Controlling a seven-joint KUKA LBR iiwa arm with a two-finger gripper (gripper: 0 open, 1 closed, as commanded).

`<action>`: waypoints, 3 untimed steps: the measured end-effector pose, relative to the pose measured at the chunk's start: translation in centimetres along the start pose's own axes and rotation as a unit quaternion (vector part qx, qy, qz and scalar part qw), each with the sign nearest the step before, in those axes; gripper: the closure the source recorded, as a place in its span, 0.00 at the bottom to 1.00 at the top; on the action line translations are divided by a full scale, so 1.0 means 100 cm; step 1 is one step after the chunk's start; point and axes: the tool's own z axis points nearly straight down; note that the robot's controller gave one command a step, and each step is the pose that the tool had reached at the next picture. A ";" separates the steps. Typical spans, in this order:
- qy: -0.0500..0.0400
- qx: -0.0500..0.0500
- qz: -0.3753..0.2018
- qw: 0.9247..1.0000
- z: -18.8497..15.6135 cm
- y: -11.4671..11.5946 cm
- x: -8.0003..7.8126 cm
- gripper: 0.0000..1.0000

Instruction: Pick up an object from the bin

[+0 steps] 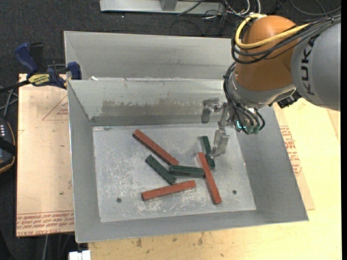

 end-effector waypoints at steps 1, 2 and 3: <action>-0.004 0.000 0.000 1.000 -0.005 0.000 -0.001 0.00; -0.007 0.000 0.034 0.999 0.029 -0.002 0.004 0.00; -0.006 0.000 0.035 0.999 0.087 -0.012 -0.001 0.00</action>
Offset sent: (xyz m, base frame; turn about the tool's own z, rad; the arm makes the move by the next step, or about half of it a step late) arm -0.0258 -0.0072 -0.1306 0.2641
